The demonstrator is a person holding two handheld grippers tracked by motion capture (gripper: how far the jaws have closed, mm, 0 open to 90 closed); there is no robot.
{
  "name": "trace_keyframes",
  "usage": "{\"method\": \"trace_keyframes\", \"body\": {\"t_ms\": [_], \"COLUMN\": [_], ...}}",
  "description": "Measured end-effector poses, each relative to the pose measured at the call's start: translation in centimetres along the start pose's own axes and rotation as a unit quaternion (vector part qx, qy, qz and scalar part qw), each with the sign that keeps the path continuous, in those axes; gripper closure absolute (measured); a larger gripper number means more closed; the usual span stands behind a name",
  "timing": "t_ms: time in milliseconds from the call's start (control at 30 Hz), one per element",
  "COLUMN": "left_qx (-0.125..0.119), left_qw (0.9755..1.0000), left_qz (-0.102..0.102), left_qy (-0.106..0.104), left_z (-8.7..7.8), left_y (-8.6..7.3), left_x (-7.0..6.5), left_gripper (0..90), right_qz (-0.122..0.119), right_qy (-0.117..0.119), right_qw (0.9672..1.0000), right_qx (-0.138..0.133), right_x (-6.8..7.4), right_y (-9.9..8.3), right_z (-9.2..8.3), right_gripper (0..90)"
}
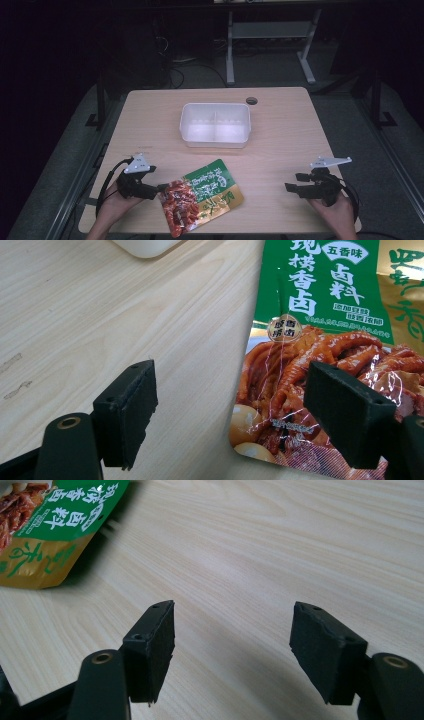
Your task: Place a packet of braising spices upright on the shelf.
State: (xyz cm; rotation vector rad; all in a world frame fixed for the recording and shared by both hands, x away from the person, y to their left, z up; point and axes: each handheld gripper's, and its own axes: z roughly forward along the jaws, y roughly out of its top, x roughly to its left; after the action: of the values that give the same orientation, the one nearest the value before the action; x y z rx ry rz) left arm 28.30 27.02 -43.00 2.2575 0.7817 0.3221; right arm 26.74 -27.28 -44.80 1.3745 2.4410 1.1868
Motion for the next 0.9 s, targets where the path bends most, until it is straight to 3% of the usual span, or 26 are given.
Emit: {"method": "trace_keyframes", "body": {"t_ms": [533,900], "left_qx": [0.001,0.008], "left_qw": [0.9997,0.9984], "left_qz": [0.017,0.034], "left_qy": [-0.019,-0.044], "left_z": [0.2,0.9], "left_y": [0.5,0.9], "left_x": [-1.3,-2.6], "left_gripper": [22.0,23.8], "right_qz": [0.002,-0.016], "right_qy": [0.009,0.025], "right_qw": [0.9999,0.9995], "right_qx": [-0.012,-0.006], "right_x": [0.5,2.5], "right_y": [0.5,2.8], "right_z": [0.0,0.9], "right_gripper": [31.2,29.7]}}
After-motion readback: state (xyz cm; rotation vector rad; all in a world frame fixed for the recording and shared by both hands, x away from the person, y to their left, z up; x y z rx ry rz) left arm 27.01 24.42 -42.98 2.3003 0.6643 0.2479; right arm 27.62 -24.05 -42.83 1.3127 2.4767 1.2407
